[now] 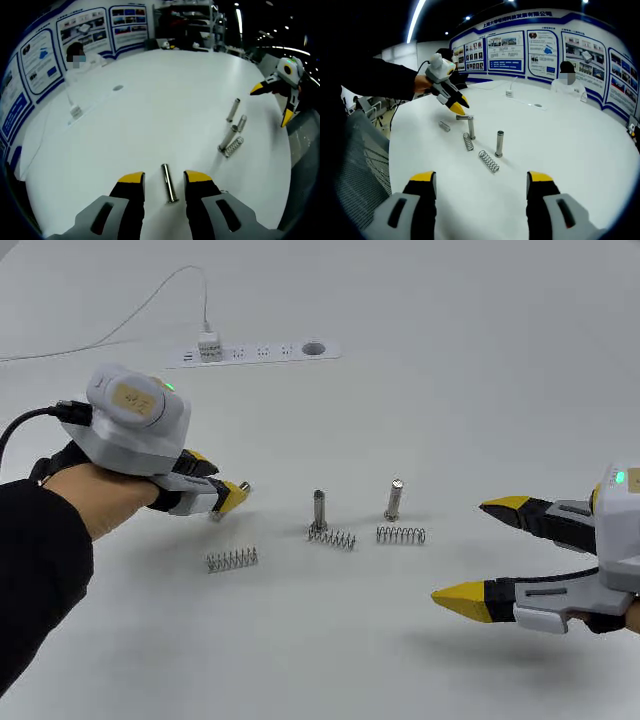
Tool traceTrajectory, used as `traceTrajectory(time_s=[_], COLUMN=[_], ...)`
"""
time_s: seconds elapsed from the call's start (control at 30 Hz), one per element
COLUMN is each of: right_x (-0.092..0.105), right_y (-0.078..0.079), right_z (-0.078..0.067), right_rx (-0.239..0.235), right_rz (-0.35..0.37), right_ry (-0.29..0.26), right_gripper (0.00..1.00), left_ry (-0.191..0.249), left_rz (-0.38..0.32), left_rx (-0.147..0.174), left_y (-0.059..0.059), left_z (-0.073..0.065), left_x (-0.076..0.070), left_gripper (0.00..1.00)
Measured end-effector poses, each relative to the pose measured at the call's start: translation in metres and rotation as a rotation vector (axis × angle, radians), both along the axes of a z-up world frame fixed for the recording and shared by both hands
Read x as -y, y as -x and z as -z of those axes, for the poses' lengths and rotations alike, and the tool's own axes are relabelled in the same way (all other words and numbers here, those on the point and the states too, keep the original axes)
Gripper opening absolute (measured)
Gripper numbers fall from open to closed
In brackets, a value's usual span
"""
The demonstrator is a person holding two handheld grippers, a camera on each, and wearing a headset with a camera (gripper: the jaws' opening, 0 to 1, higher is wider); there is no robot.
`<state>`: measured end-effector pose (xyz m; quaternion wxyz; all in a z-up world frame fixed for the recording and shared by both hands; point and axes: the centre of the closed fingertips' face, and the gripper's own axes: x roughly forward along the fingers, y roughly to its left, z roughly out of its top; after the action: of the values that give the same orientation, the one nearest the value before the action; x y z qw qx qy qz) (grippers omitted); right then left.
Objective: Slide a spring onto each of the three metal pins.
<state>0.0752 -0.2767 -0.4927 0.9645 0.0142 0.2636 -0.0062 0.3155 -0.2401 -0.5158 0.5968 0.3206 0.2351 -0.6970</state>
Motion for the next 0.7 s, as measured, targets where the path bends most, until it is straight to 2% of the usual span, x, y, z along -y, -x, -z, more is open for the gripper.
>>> traceTrajectory(time_s=[0.43, 0.63, 0.7], right_x=[0.000, 0.001, 0.001], right_y=[0.001, 0.001, 0.002], right_z=[0.001, 0.002, 0.002], right_rx=[-0.003, -0.003, -0.004], right_rz=[0.002, 0.004, 0.006], right_ry=[-0.007, -0.010, -0.012], right_gripper=[0.74, 0.74, 0.74], left_ry=[-0.085, -0.146, -0.166], left_rz=[0.028, 0.029, 0.024], left_rx=[0.035, 0.037, 0.049], left_y=[0.002, 0.003, 0.003], left_z=[0.010, 0.015, 0.017], left_x=[0.007, 0.007, 0.008], left_gripper=[0.20, 0.15, 0.15])
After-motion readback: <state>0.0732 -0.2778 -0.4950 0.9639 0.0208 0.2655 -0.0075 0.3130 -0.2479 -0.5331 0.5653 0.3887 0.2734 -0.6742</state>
